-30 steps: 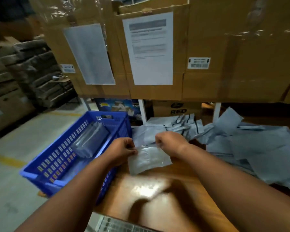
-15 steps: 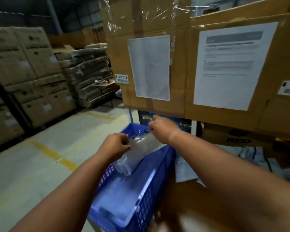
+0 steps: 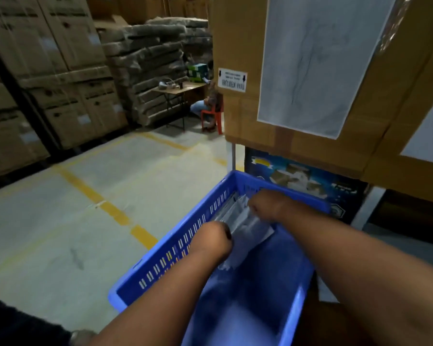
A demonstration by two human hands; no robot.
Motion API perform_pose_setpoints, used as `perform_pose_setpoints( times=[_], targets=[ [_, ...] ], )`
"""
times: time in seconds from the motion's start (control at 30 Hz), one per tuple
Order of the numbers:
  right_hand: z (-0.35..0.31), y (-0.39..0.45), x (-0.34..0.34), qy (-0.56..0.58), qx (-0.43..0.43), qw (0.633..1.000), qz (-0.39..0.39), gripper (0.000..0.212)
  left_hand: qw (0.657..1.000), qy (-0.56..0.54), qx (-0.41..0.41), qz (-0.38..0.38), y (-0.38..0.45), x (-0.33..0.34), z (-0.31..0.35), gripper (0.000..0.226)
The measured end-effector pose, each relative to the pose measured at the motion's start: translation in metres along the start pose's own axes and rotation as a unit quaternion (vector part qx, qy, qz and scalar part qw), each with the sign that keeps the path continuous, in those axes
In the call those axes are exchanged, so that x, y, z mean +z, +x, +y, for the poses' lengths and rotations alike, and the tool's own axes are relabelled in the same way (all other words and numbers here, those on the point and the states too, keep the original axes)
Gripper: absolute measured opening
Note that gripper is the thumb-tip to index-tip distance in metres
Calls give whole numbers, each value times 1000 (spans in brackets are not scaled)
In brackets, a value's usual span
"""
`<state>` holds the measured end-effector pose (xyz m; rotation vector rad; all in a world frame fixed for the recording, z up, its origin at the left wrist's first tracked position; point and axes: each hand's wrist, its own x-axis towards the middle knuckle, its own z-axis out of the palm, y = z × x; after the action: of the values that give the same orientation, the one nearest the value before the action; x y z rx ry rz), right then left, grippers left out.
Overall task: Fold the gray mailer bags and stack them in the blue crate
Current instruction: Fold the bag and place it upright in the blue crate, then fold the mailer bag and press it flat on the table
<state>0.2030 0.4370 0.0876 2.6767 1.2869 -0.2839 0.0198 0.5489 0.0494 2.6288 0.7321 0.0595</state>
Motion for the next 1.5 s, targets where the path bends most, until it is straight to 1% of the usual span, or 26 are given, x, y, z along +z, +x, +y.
perform_pose_setpoints(
  times=[0.07, 0.13, 0.17, 0.27, 0.33, 0.4, 0.5, 0.63, 0.73, 0.8, 0.9, 0.97, 1.03, 1.1, 1.17, 1.27, 1.37, 1.43, 1.5],
  targets=[
    [10, 10, 1, 0, 6, 1000, -2, 27, 1000, 12, -1, 2, 11, 7, 2, 24],
    [20, 20, 12, -28, 1, 999, 21, 29, 999, 37, -3, -4, 19, 14, 5, 25],
    [23, 27, 18, -24, 5, 999, 22, 29, 999, 48, -3, -8, 22, 18, 6, 25],
    [16, 37, 25, -4, 20, 1000, 11, 17, 996, 82, -16, -16, 28, 25, 11, 26],
    [9, 41, 26, -8, 13, 1000, -4, 13, 994, 102, -21, -15, 30, 28, 12, 28],
    [7, 45, 30, -2, 16, 1000, -10, 16, 993, 115, -15, -13, 32, 30, 13, 30],
    [13, 51, 36, 23, 16, 1000, 0, 28, 992, 126, -5, -6, 34, 30, 11, 29],
    [15, 47, 35, -32, 15, 999, -7, 29, 992, 128, 13, 4, 35, 30, 12, 22],
    [7, 42, 32, 22, 29, 999, 6, 26, 990, 138, 21, -4, 35, 31, 18, 23],
    [4, 33, 28, 40, 38, 998, -11, 28, 990, 138, 21, -7, 34, 32, 21, 26],
    [7, 21, 23, 88, 24, 996, 24, 35, 993, 111, 34, 33, 29, 28, 21, 28],
    [13, 0, 13, 116, 7, 992, 56, 37, 992, 83, 60, 79, 23, 18, 27, 33],
    [25, -27, 6, 137, -9, 987, 85, 29, 986, 62, 103, 117, 17, 6, 42, 34],
    [42, -58, 6, 156, -10, 979, 133, 21, 976, 53, 165, 136, 10, -4, 65, 33],
    [62, -92, 8, 161, 13, 972, 169, 20, 959, 45, 240, 143, 3, -11, 95, 30],
    [95, -144, 16, 185, 41, 962, 198, 22, 927, 30, 354, 118, -12, -8, 149, 25],
    [126, -198, 28, 191, 80, 954, 216, 13, 894, 67, 437, 70, -31, 9, 198, 26],
    [145, -237, 38, 196, 123, 949, 212, 13, 875, 87, 473, 51, -44, 24, 225, 23],
    [164, -277, 52, 194, 173, 946, 192, 17, 866, 99, 489, 27, -57, 41, 249, 25]
  ],
)
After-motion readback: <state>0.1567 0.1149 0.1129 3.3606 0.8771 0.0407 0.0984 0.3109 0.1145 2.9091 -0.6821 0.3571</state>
